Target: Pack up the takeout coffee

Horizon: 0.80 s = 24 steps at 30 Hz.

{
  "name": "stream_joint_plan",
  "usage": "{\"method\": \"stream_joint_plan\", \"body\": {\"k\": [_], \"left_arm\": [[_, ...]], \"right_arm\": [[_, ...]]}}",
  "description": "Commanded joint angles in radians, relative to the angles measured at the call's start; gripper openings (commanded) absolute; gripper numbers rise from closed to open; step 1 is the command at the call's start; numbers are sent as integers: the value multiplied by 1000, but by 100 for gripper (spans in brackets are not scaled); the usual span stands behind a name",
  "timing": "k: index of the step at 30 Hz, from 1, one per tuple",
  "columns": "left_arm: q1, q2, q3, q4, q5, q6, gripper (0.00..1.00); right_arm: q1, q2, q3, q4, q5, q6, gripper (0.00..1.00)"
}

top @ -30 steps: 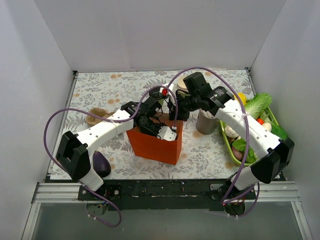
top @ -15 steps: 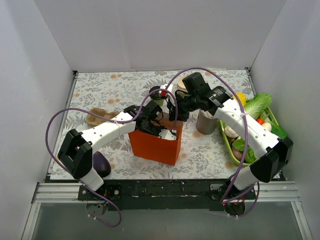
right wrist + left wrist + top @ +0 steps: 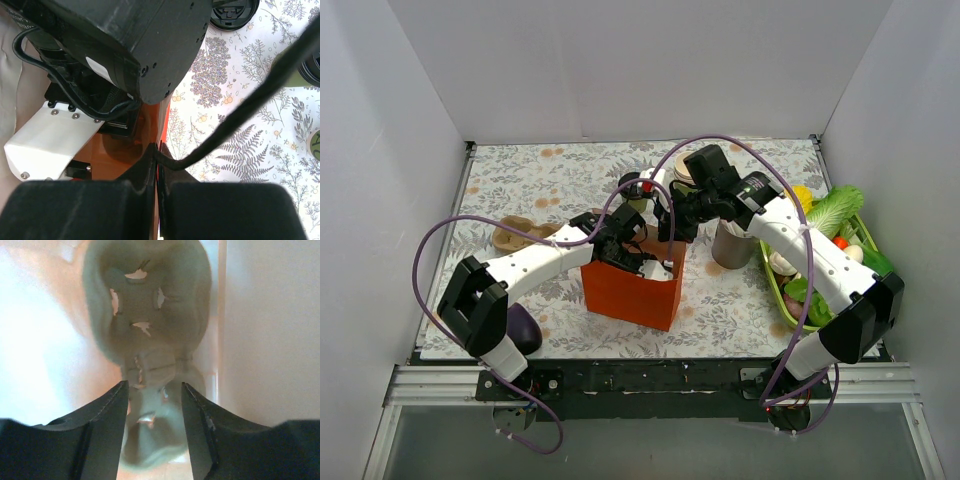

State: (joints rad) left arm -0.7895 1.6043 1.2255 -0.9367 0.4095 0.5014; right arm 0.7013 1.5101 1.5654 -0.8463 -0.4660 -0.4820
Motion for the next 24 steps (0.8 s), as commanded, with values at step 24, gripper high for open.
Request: {"method": "stream_joint_plan", "body": {"k": [24], "left_arm": [[-7,-379,-55,357,151,-368,75]], "right_arm": [[-17,22,45,41,76,-17,1]]}}
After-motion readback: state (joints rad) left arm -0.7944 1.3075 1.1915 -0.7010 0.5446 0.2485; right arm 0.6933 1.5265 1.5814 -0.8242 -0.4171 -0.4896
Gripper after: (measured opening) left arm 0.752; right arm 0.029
